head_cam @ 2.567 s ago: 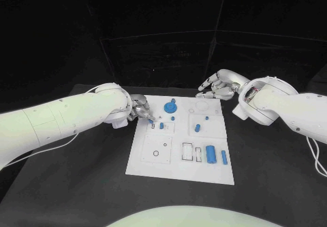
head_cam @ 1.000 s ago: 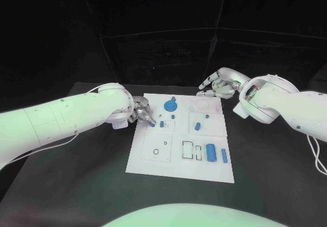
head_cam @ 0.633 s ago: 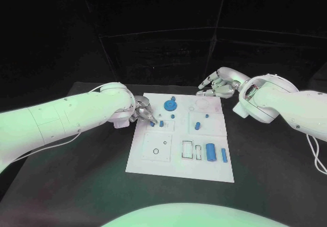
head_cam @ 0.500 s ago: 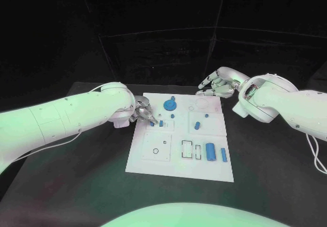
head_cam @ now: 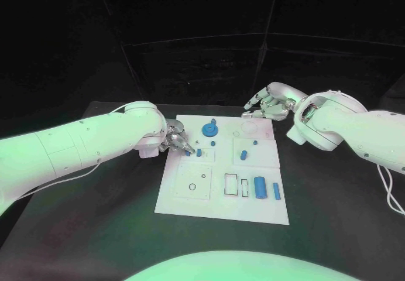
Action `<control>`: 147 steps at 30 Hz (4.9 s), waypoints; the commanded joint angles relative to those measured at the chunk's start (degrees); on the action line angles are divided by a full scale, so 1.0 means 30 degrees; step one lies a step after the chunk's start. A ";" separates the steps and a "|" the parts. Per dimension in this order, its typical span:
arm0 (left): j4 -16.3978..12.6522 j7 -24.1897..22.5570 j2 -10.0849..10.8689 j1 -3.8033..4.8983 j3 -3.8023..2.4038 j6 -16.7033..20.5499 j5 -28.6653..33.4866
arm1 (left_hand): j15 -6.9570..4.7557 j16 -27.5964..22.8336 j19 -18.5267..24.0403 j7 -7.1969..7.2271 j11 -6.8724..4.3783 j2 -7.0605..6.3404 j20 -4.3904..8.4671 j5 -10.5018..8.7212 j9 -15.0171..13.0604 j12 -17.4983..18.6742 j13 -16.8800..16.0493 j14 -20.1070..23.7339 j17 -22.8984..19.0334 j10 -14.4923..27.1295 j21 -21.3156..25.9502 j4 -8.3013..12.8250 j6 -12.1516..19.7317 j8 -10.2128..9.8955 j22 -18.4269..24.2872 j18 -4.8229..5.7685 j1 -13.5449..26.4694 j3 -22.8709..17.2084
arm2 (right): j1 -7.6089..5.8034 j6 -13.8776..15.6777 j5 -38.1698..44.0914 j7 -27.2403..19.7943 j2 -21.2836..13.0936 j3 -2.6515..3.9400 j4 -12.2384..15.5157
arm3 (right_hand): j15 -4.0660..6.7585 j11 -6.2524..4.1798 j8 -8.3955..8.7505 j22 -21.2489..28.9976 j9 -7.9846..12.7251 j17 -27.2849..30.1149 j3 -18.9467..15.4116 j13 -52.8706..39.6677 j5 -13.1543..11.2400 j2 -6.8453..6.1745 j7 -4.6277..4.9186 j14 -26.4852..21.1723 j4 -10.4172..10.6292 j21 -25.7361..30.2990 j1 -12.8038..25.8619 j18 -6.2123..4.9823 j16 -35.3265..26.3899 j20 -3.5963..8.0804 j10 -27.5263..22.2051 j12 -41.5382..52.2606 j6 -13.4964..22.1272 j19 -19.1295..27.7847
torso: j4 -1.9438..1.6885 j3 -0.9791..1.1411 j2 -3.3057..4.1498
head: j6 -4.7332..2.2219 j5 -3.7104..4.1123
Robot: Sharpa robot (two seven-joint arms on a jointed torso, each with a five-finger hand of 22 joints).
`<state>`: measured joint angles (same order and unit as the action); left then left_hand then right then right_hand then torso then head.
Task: Assemble the parts on the task board
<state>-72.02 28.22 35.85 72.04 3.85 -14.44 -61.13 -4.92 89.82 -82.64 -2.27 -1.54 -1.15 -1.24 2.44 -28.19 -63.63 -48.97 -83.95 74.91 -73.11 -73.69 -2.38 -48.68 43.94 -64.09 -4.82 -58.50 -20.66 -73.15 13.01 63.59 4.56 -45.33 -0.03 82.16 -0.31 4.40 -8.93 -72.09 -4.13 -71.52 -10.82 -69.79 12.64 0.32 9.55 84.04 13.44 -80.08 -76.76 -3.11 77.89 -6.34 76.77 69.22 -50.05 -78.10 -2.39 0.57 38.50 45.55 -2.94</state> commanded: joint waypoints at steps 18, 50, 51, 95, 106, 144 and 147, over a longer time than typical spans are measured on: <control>-0.0182 -0.2173 0.0623 -0.0026 0.0020 0.3851 0.1930 | -0.0186 0.0059 0.0040 -0.0059 -0.0075 -0.1125 0.0244 0.0067 -0.0152 0.0238 0.0539 -0.2015 0.5031 0.0538 0.0461 -0.2455 0.0635 0.0218 0.0378 -0.0132 0.1207 0.4817 | -0.0029 -0.0011 -0.0027 -0.0164 0.0184 0.0010 -0.0192 | 0.0093 0.0029 -0.0055 0.0397 0.0034 0.0415 -0.0170 0.0195 0.0029 0.0170 -0.0005 0.0633 0.0046 0.0322 -0.0059 -0.0436 -0.0346 -0.0007 -0.0322 -0.0174 0.0179 0.0443 | -0.0025 -0.0009 0.0001 | -0.0056 0.0064; 0.1577 -1.1745 -0.1559 -0.0090 0.1420 0.8116 -0.3622 | 0.1865 -0.8441 0.2625 -0.2487 0.2543 -0.1038 -0.1617 0.0094 0.6653 1.3365 1.2706 0.1081 -0.6333 0.7821 1.1121 0.1992 0.0203 -0.8445 1.2496 -0.1868 -0.6028 0.2606 | -0.0024 -0.0010 -0.0027 -0.0220 0.0415 0.0008 -0.0355 | 0.0098 0.0024 -0.0126 0.0633 0.0033 0.0632 -0.0312 0.0286 0.0666 0.0390 -0.0006 0.0566 0.0022 0.0514 -0.0342 -0.0486 -0.0579 -0.0005 -0.0429 -0.0255 0.0236 0.0597 | 0.0038 -0.0003 0.0024 | -0.0401 0.0458; 0.1623 -1.1527 -0.1634 -0.0092 0.1440 0.8010 -0.3699 | 0.1864 -0.7994 0.2414 -0.2488 0.2563 -0.1095 -0.1619 0.0098 0.6759 1.3503 1.2827 0.0817 -0.5894 0.8053 1.1003 0.1997 0.0259 -0.8616 1.2446 -0.1856 -0.5908 0.2733 | -0.0024 -0.0006 -0.0027 -0.0227 0.0420 0.0008 -0.0356 | 0.0098 0.0024 -0.0126 0.0633 0.0033 0.0632 -0.0312 0.0286 0.0666 0.0390 -0.0006 0.0566 0.0022 0.0514 -0.0342 -0.0486 -0.0579 -0.0005 -0.0429 -0.0255 0.0236 0.0597 | 0.0041 -0.0006 0.0020 | -0.0402 0.0468; 0.3270 -0.7792 -0.3793 -0.0216 0.1539 0.5230 -0.5498 | 0.1525 -0.6610 0.0414 -0.2126 0.2214 -0.0418 -0.1258 0.0101 0.7773 1.3903 1.4347 -0.0243 -0.5677 0.6213 0.6827 0.2775 -0.1724 -0.9841 0.7826 -0.1193 -0.5748 0.1819 | -0.0024 -0.0043 -0.0027 -0.0234 0.0688 0.0008 -0.0461 | 0.0103 0.0019 -0.0146 0.0658 0.0033 0.0664 -0.0326 0.0281 0.0832 0.0497 -0.0009 0.0567 0.0030 0.0539 -0.0407 -0.0491 -0.0616 0.0000 -0.0422 -0.0240 0.0245 0.0604 | 0.0004 -0.0008 0.0016 | -0.0279 0.0598; 0.3425 -0.7981 -0.4032 -0.0294 0.1539 0.5193 -0.5499 | 0.1480 -0.6584 0.0422 -0.2064 0.2158 -0.0166 -0.1221 0.0103 0.7853 1.3995 1.4526 -0.0244 -0.5790 0.5972 0.6733 0.2792 -0.1958 -0.9942 0.7704 -0.1185 -0.5724 0.1547 | -0.0026 -0.0068 -0.0027 -0.0205 0.0702 0.0008 -0.0447 | 0.0103 0.0019 -0.0146 0.0658 0.0033 0.0664 -0.0326 0.0281 0.0832 0.0497 -0.0009 0.0567 0.0030 0.0539 -0.0407 -0.0491 -0.0616 0.0000 -0.0422 -0.0240 0.0245 0.0604 | -0.0001 0.0001 0.0031 | -0.0283 0.0647; 0.1654 -1.0374 -0.2253 -0.0360 0.0197 0.7759 -0.3681 | 0.1306 -0.6213 0.0348 -0.1990 0.1949 0.0451 -0.1035 0.0101 0.8016 1.4632 1.5091 -0.0284 -0.6036 0.4346 0.5836 0.3962 -0.3344 -1.0222 0.6569 -0.1024 -0.6093 -0.1115 | -0.0020 -0.0097 -0.0027 -0.0243 0.0693 0.0010 -0.0592 | 0.0108 0.0012 -0.0168 0.0659 0.0030 0.0655 -0.0352 0.0278 0.0911 0.0548 -0.0014 0.0577 0.0025 0.0545 -0.0464 -0.0490 -0.0618 0.0004 -0.0413 -0.0227 0.0241 0.0596 | -0.0098 -0.0043 -0.0008 | -0.0421 0.0494; 0.1275 -1.0507 -0.1778 -0.0360 -0.0214 0.7703 -0.3549 | 0.1309 -0.6211 0.0353 -0.1997 0.1951 0.0408 -0.1039 0.0102 0.8021 1.4677 1.5093 -0.0276 -0.6075 0.4305 0.5810 0.4008 -0.3380 -1.0247 0.6535 -0.1021 -0.6052 -0.1194 | -0.0018 -0.0102 -0.0027 -0.0243 0.0689 0.0010 -0.0605 | 0.0108 0.0012 -0.0170 0.0656 0.0030 0.0658 -0.0353 0.0281 0.0914 0.0553 -0.0015 0.0576 0.0025 0.0544 -0.0466 -0.0490 -0.0621 0.0004 -0.0415 -0.0229 0.0240 0.0594 | -0.0114 -0.0049 -0.0021 | -0.0408 0.0470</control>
<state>-67.77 -1.08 30.19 70.91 3.30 7.26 -73.70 -0.82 71.00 -81.44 -8.11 4.29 -0.09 -4.49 2.43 -4.19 -19.90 -3.67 -84.15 56.73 -59.90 -56.03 9.72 -58.40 13.53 -44.42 -8.82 -77.28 -23.83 -73.10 12.89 63.59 4.27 -43.25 -0.04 80.31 -0.31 4.40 -9.10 -70.18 -4.10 -69.61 -11.59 -68.99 15.19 1.61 9.56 84.04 13.59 -78.72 -78.05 -4.00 76.36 -6.45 75.95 68.70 -49.65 -76.58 -2.63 0.44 38.46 44.26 -1.52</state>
